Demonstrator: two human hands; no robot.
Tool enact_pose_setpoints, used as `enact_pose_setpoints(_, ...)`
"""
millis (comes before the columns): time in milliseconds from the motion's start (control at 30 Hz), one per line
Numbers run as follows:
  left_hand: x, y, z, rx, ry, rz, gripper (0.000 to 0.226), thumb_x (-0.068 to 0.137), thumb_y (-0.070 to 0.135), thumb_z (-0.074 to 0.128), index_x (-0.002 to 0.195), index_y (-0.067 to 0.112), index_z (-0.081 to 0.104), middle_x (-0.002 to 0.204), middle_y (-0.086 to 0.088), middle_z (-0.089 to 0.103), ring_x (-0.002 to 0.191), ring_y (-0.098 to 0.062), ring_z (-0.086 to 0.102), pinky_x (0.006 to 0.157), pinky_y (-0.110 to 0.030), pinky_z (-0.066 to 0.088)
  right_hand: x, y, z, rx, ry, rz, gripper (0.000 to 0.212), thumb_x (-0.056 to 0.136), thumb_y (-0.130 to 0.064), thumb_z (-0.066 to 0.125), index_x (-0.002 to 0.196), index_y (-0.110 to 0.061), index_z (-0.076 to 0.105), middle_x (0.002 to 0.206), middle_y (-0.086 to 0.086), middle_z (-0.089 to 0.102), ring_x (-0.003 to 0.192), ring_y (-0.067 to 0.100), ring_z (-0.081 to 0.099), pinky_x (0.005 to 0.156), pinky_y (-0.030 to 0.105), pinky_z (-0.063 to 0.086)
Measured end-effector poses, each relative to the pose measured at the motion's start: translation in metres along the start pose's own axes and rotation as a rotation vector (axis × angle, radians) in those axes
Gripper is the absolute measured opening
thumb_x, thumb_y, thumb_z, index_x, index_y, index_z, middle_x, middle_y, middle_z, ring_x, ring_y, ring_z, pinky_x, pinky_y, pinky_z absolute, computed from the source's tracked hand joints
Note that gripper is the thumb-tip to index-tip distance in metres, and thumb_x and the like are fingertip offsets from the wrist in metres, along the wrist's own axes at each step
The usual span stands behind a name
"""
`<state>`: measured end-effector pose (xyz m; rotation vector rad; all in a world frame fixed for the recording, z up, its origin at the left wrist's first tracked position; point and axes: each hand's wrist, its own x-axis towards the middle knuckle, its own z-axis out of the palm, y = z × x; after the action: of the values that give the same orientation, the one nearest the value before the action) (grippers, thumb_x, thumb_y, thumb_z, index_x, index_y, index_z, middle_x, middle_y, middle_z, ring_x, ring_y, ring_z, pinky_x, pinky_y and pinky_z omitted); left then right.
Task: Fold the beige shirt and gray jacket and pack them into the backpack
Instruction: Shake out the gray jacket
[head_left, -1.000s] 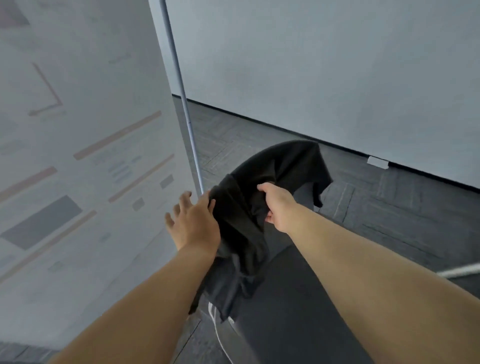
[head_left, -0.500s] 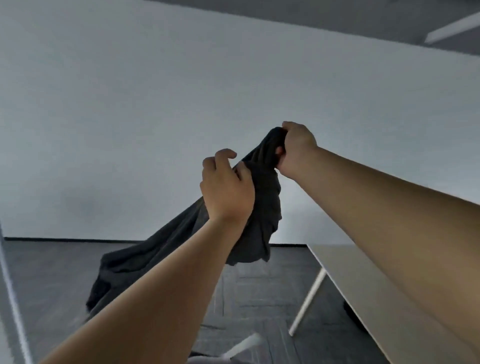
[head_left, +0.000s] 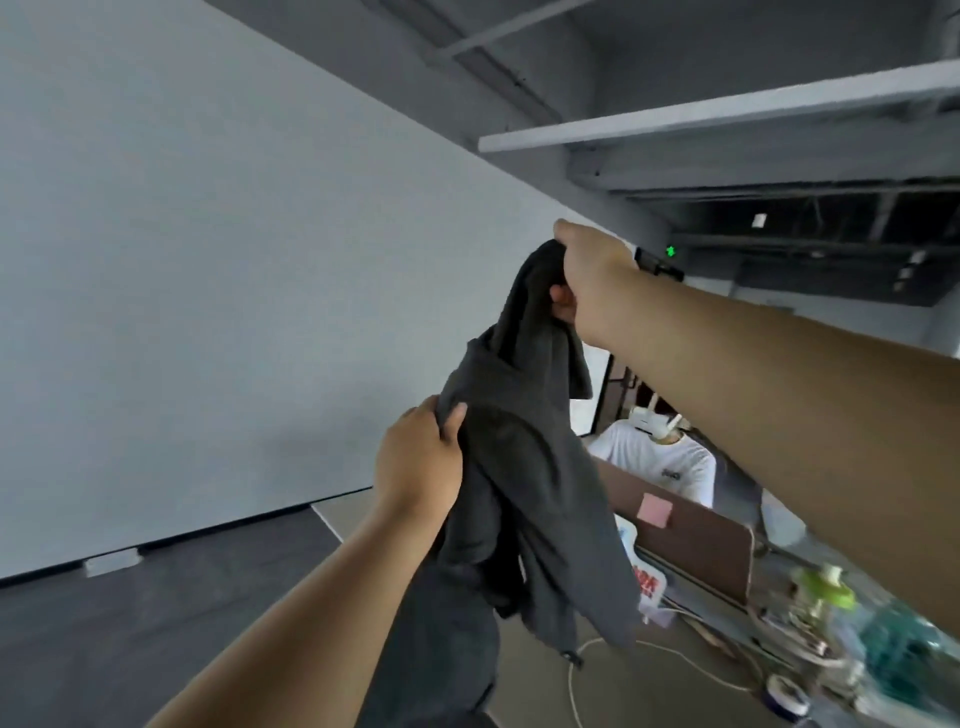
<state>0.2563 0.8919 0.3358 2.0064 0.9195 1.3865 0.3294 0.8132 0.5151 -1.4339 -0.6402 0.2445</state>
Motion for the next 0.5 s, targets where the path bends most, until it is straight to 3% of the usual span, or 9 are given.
enact_pose_setpoints(100, 0.002, -0.004, 0.027, -0.033, -0.016, -0.079, 0.026, 0.098, 0.028, 0.041, 0.095, 0.01, 0.059, 0.095, -0.011, 0.064, 0.09, -0.033, 0.059, 0.072, -0.036, 0.044, 0.026, 0.022, -0.034, -0.085, -0.005, -0.087, 0.037, 0.095, -0.031, 0.052, 0.123, -0.008, 0.056, 0.073, -0.003, 0.045, 0.061, 0.011, 0.045, 0.068, 0.029, 0.048)
enact_pose_setpoints(167, 0.003, -0.002, 0.042, -0.02, 0.04, -0.174, 0.018, 0.094, 0.018, 0.043, 0.096, 0.013, 0.06, 0.103, -0.011, 0.057, 0.088, -0.031, 0.055, 0.073, -0.033, 0.039, 0.043, 0.037, -0.056, -0.106, 0.012, -0.094, 0.042, 0.095, -0.03, 0.052, 0.128, -0.004, 0.053, 0.073, -0.003, 0.046, 0.062, 0.012, 0.047, 0.068, 0.031, 0.049)
enact_pose_setpoints(267, 0.008, 0.018, 0.068, -0.12, 0.172, -0.215, 0.024, 0.092, 0.012, 0.048, 0.113, 0.021, 0.056, 0.114, -0.002, 0.044, 0.077, -0.019, 0.051, 0.074, -0.028, 0.036, 0.07, 0.054, -0.083, -0.072, 0.044, -0.049, 0.036, 0.093, -0.03, 0.054, 0.119, -0.005, 0.057, 0.072, -0.003, 0.046, 0.073, 0.018, 0.052, 0.076, 0.035, 0.053)
enact_pose_setpoints(367, 0.019, 0.047, 0.1, -0.22, 0.207, 0.001, 0.022, 0.089, 0.007, 0.047, 0.103, 0.023, 0.055, 0.098, 0.005, 0.049, 0.065, -0.01, 0.05, 0.066, -0.028, 0.037, 0.102, 0.068, -0.11, -0.031, 0.094, -0.001, 0.021, 0.092, -0.033, 0.054, 0.091, -0.013, 0.058, 0.073, -0.003, 0.044, 0.074, 0.016, 0.047, 0.083, 0.035, 0.049)
enact_pose_setpoints(433, 0.023, 0.069, 0.129, -0.288, 0.066, 0.107, 0.017, 0.09, 0.011, 0.05, 0.093, 0.027, 0.055, 0.086, 0.008, 0.056, 0.064, -0.012, 0.055, 0.064, -0.03, 0.044, 0.129, 0.075, -0.13, -0.01, 0.06, -0.04, 0.029, 0.093, -0.031, 0.052, 0.108, -0.007, 0.06, 0.081, 0.0, 0.051, 0.08, 0.019, 0.051, 0.087, 0.039, 0.05)
enact_pose_setpoints(500, 0.019, 0.088, 0.162, -0.234, -0.167, 0.186, 0.01, 0.089, 0.028, 0.057, 0.098, 0.031, 0.055, 0.089, 0.011, 0.062, 0.074, -0.01, 0.062, 0.069, -0.026, 0.048, 0.154, 0.079, -0.151, -0.009, 0.038, -0.087, 0.042, 0.094, -0.031, 0.052, 0.125, -0.003, 0.056, 0.095, 0.006, 0.054, 0.088, 0.022, 0.052, 0.095, 0.044, 0.049)
